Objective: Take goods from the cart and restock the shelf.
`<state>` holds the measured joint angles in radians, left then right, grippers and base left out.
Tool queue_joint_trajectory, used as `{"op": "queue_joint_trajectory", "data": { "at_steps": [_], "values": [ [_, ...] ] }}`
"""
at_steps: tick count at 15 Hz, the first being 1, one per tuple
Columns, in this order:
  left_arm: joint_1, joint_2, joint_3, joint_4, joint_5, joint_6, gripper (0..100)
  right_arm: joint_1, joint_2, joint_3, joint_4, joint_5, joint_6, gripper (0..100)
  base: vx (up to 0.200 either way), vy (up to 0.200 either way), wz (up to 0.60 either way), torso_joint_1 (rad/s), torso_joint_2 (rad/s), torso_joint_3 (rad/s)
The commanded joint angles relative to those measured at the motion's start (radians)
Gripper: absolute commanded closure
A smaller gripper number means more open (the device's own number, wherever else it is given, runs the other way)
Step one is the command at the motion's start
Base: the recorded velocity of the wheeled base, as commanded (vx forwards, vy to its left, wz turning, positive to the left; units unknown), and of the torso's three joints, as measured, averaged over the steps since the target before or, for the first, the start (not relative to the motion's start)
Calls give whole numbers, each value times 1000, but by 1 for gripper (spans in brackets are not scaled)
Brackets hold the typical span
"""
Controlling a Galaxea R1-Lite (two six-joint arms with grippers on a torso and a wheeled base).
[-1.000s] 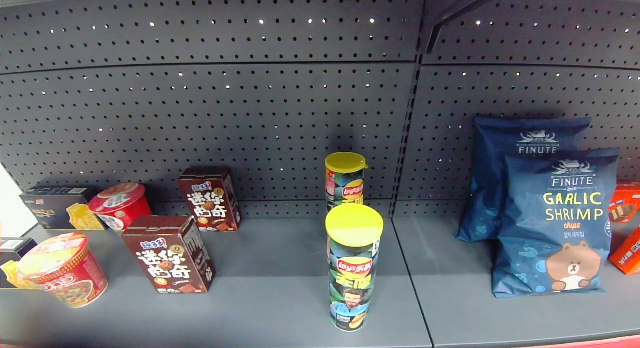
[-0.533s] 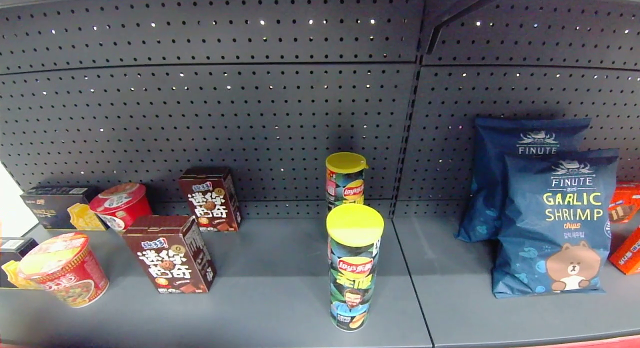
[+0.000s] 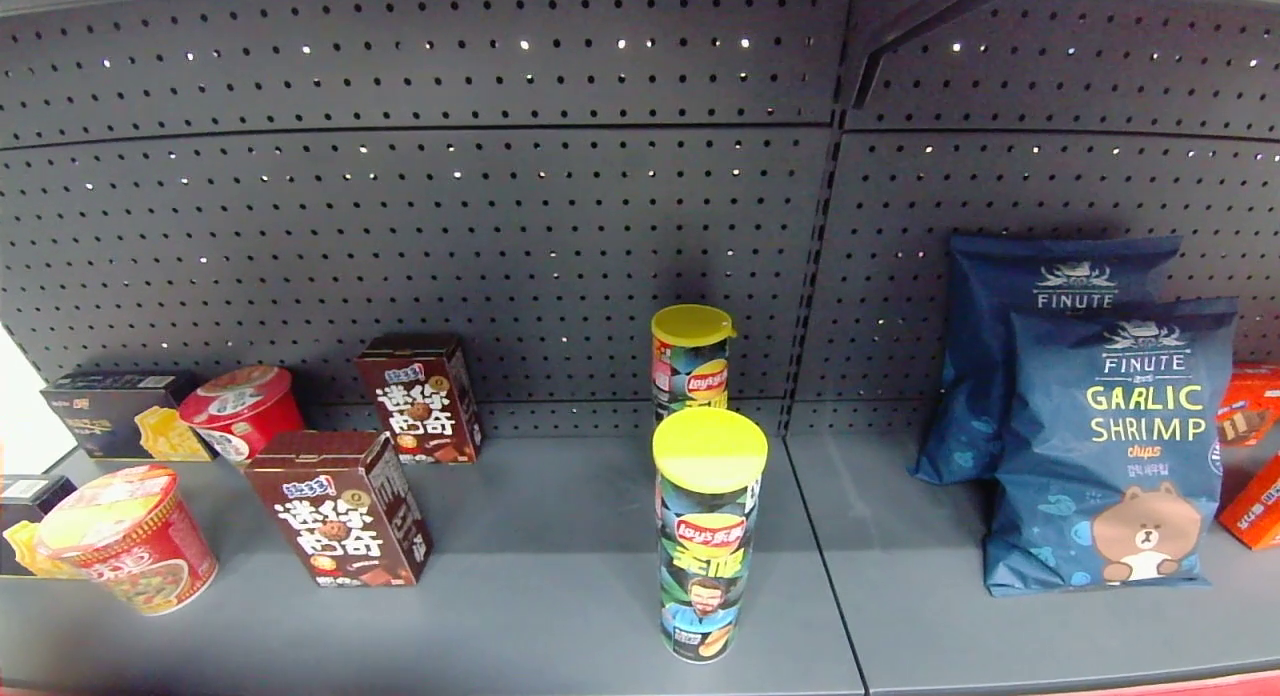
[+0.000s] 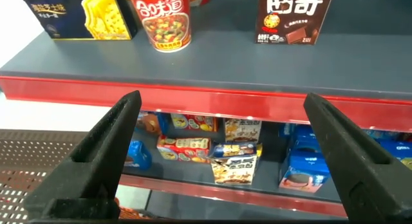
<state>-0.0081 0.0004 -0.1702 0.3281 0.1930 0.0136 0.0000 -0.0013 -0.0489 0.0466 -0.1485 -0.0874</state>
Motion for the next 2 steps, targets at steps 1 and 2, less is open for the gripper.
{"op": "queue_joint_trajectory", "data": {
  "at_steps": [1,2],
  "values": [
    [0,0,0,0,2,0,0,0,1,0,-1,0,-2,0,0,0,0,0,0,0],
    [0,0,0,0,0,0,0,0,1,0,-1,0,5,0,0,0,0,0,0,0]
  ]
}}
